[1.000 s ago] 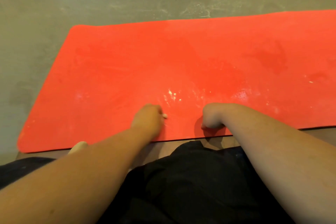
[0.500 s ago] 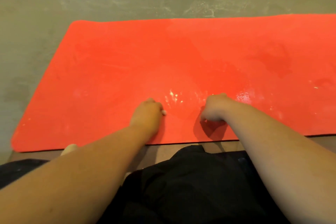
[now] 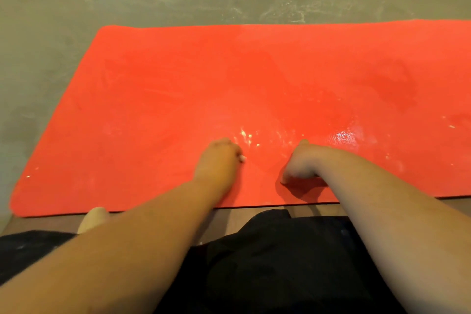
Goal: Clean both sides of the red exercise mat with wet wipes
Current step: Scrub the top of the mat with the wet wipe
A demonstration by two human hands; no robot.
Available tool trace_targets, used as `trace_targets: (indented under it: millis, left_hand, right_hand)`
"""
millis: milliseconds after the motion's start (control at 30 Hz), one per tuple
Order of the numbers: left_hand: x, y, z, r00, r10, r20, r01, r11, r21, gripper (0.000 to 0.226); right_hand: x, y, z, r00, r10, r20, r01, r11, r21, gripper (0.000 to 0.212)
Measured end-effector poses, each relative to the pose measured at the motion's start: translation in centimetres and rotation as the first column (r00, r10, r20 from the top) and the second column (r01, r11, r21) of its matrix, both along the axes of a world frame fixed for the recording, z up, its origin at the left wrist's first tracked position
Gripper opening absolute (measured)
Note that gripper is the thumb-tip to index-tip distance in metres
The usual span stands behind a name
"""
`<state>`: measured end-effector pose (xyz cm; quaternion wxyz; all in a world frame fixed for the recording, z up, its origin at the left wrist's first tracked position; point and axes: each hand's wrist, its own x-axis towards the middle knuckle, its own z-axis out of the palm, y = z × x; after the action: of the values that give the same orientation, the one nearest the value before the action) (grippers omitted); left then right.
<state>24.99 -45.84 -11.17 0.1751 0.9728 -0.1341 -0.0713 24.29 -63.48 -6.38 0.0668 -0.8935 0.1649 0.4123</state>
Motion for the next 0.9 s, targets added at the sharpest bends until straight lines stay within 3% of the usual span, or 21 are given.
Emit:
trace_targets:
  millis: [133,233,300,367,533,600,733,800,900]
  left_hand:
    - [-1.3,-2.7,0.1,0.906,-0.422,-0.023,0.422,0.907,-0.011,0.023]
    - [3.0,0.4,-0.3,0.965,-0.256,0.057,0.256,0.967,0.009,0.019]
    - [5.0,2.6,-0.8,0.989,-0.021,0.143,0.026,0.999,-0.029,0.019]
    - [4.5,2.4,-1.3,0.987,0.06,0.148,-0.049,0.996,-0.078,0.019]
    - [1.5,-0.7,-0.8,0.948,-0.311,0.069,0.316,0.946,-0.073,0.023]
    - [3.9,-0.3,-1.1,0.955,-0.279,0.101,0.284,0.958,-0.035,0.022]
    - [5.9,0.7,-1.6,0.99,-0.004,0.142,0.015,0.997,-0.078,0.02]
    - [4.3,0.4,-1.3,0.989,-0.051,0.138,0.06,0.997,-0.057,0.02]
    - [1.5,0.5,-0.8,0.964,-0.252,0.088,0.252,0.968,0.005,0.025]
  right_hand:
    - [0.0,0.3,-0.5,0.998,0.056,0.007,-0.055,0.993,-0.105,0.105]
    - [0.0,0.1,-1.4,0.999,-0.051,-0.005,0.05,0.994,-0.096,0.124]
    - [0.3,0.1,-1.7,0.997,-0.081,-0.019,0.079,0.993,-0.083,0.125]
    - [0.5,0.2,-1.9,0.997,-0.072,-0.03,0.069,0.994,-0.085,0.125]
    - [1.7,0.2,-3.0,0.994,-0.098,-0.045,0.092,0.988,-0.121,0.132]
    - [1.9,0.3,-3.2,0.994,-0.098,-0.044,0.092,0.988,-0.127,0.134]
    - [2.0,0.3,-3.5,0.995,-0.086,-0.051,0.078,0.987,-0.14,0.132]
    - [2.2,0.4,-3.8,0.995,-0.078,-0.063,0.068,0.987,-0.149,0.132]
    - [2.7,0.5,-4.2,0.995,-0.062,-0.076,0.049,0.985,-0.163,0.135]
